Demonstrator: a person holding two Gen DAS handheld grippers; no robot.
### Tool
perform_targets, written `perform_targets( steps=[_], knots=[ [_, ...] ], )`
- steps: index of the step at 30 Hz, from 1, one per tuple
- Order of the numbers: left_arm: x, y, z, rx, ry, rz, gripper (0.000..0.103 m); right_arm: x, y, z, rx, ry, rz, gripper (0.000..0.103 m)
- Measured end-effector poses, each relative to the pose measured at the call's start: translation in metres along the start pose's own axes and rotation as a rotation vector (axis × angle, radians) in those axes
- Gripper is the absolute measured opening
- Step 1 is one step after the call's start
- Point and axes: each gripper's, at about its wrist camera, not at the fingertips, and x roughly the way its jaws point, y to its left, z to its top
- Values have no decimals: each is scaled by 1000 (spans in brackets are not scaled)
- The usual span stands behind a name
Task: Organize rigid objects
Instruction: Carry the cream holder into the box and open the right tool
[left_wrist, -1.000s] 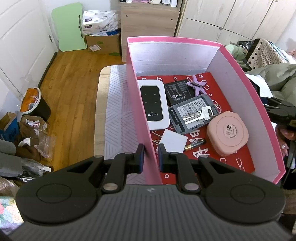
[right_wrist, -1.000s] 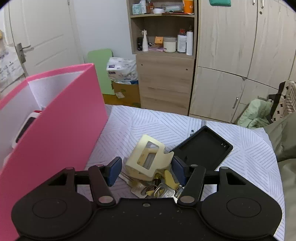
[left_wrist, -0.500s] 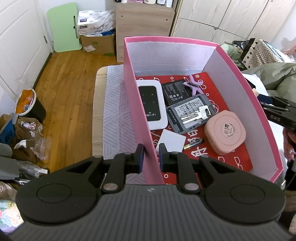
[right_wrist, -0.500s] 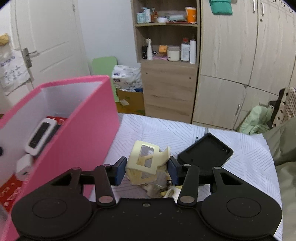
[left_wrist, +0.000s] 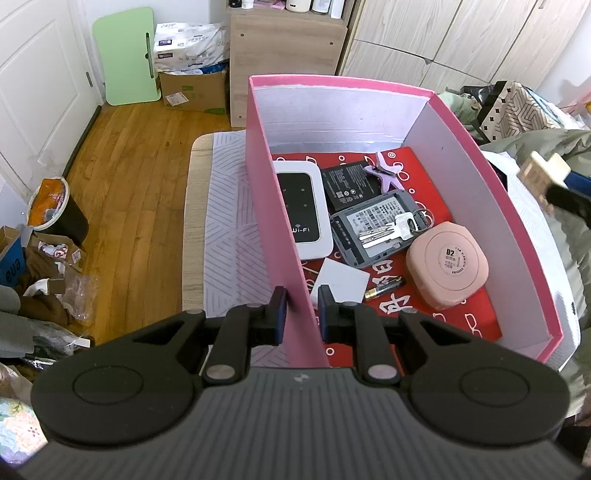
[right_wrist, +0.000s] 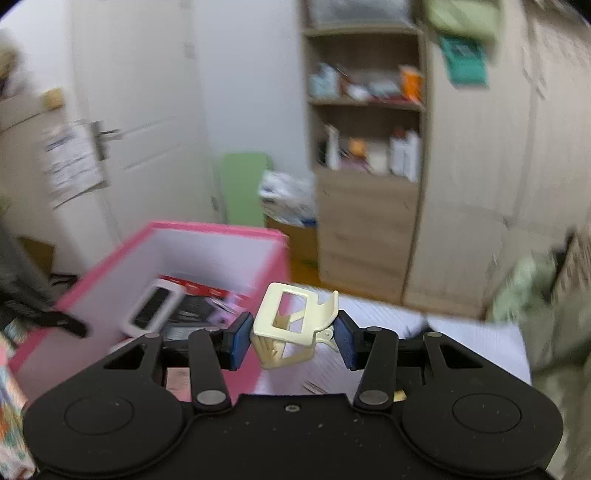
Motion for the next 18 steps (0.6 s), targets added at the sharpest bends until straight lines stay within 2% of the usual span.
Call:
perform_targets(
  steps=[3,8,14,18],
  knots=[
    [0,1,0,3,0,-4,16,-8,26,9,-69,23,125,53],
    [0,-1,2,18,9,1,16,13,59,19,-147,149,326,53],
    [1,0,2,8,8,-2,16,68,93,17,-196,408,527,53],
    [0,1,1,-5,4,-6,16,108,110,8,-133,570,572,53]
  ],
)
